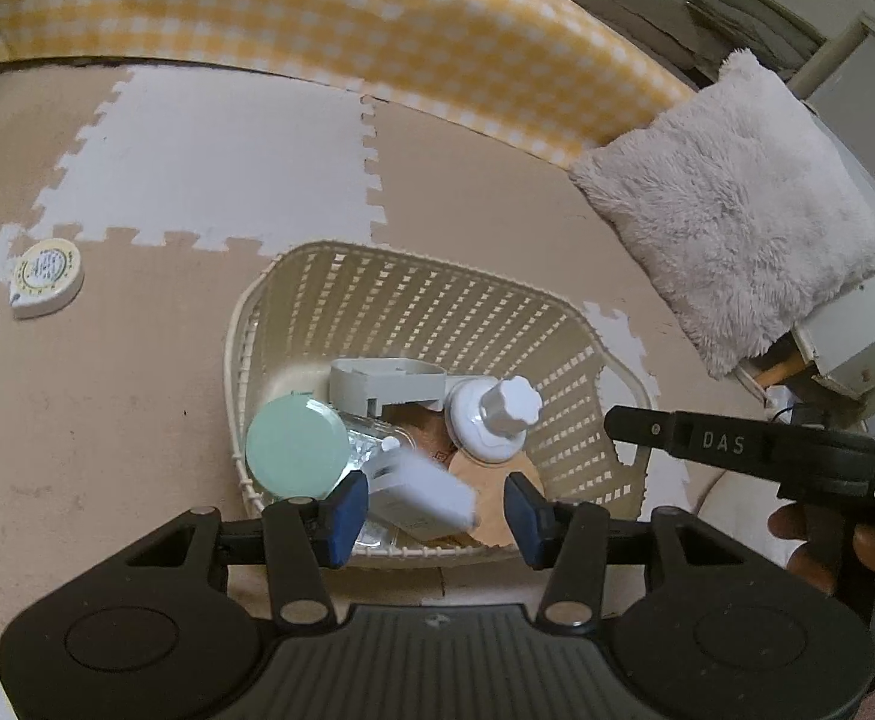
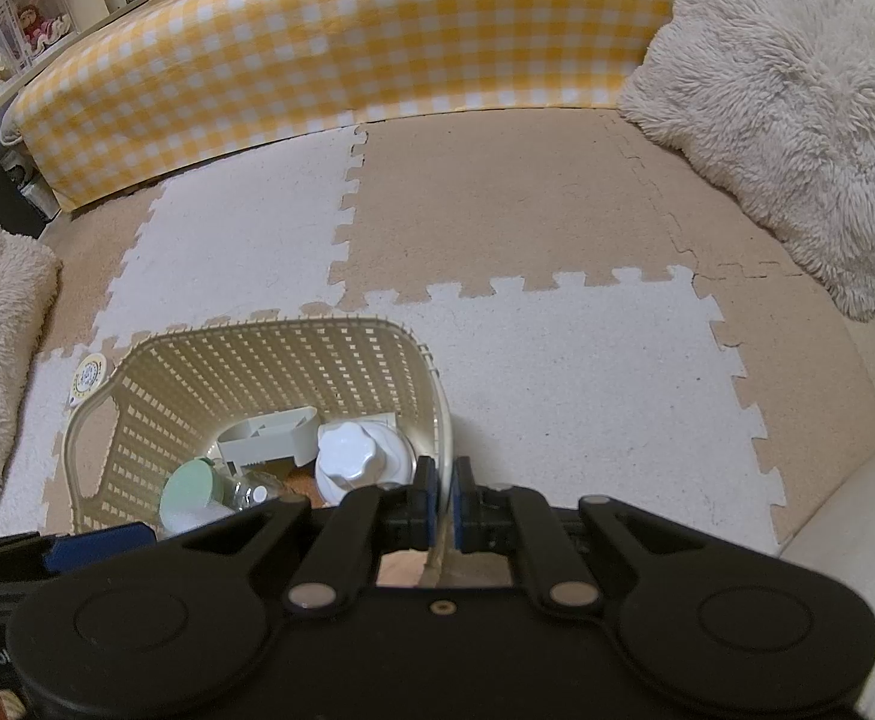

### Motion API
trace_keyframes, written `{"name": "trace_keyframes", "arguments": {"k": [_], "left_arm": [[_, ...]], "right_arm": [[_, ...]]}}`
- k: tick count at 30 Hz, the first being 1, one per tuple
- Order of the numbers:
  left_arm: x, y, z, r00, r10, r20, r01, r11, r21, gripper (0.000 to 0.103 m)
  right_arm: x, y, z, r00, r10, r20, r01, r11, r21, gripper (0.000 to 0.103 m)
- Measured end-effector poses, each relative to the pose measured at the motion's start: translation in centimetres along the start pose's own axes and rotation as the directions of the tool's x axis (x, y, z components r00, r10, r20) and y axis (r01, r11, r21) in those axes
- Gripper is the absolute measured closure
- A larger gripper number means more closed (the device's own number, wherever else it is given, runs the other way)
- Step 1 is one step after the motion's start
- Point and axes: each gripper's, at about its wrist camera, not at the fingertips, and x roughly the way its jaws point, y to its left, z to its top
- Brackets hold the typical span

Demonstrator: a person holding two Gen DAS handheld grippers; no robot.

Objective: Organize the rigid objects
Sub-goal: 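Carry the white charger with the left tool into the basket and release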

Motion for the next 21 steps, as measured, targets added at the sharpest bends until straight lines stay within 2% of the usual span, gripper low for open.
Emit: {"name": "trace_keyframes", "arguments": {"k": [7,16,21], "left_arm": [[-0.21,-0.38,-0.06,1.0,-0.001,-0.001,0.001,1.0,0.014,0.044],[-0.34,-0.69,-0.13,1.0,0.002,-0.001,-0.002,1.0,0.024,0.042],[-0.74,-1.04,-0.18,1.0,-0.001,-0.001,0.001,0.999,0.036,0.036]], "right_arm": [[-0.05,0.02,0.0,1.0,-0.002,0.0,0.002,1.0,-0.002,0.097],[-0.05,0.03,0.01,1.0,-0.002,-0.001,0.002,1.0,-0.001,0.097],[-0.05,0.04,0.02,1.0,-0.002,-0.001,0.002,1.0,-0.002,0.097]]}}
